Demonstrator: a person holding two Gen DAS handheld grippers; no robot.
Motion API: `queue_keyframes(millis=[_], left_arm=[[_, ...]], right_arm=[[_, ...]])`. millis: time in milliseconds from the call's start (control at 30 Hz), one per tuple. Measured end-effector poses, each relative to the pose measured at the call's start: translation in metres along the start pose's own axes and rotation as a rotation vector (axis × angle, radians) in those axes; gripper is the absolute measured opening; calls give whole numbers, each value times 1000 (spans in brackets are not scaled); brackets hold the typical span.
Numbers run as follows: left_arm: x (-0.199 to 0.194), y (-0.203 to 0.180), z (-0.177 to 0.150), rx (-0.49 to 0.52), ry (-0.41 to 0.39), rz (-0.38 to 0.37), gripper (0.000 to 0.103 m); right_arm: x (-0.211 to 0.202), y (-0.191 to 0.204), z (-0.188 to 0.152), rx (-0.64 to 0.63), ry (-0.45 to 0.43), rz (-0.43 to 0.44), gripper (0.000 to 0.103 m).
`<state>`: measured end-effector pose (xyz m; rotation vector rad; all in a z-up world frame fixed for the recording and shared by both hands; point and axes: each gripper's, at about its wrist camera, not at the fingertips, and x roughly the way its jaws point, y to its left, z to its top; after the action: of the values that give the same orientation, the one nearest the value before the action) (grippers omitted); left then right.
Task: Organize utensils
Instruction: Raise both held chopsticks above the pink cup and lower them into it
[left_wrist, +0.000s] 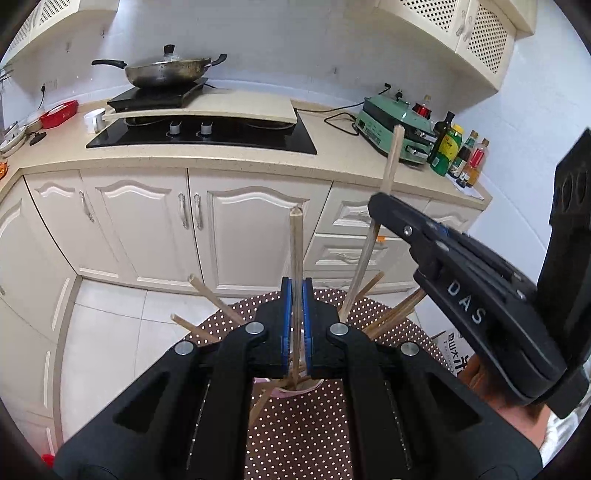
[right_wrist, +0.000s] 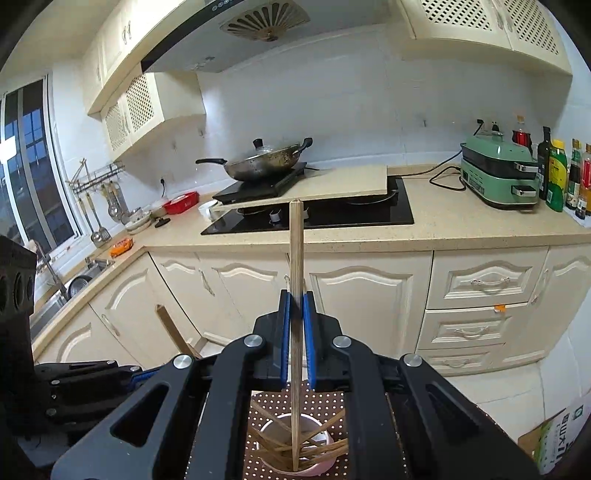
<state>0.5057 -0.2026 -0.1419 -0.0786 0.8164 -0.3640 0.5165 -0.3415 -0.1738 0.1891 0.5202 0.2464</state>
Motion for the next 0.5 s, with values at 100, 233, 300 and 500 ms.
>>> queue_keyframes(millis=[100,233,300,500], left_arm=[[1,2,-7,-7,14,-4,6],[2,4,-15,-7,33,1,6],[2,5,-18,-9,39,2,6],[3,7,-30,-17,65,3,6]], right_arm=[[1,1,-5,0,11,7,6],[1,2,-15,1,35,10,6],[-2,2,-21,1,48,11,6],[-12,1,-44,4,92,6,6]])
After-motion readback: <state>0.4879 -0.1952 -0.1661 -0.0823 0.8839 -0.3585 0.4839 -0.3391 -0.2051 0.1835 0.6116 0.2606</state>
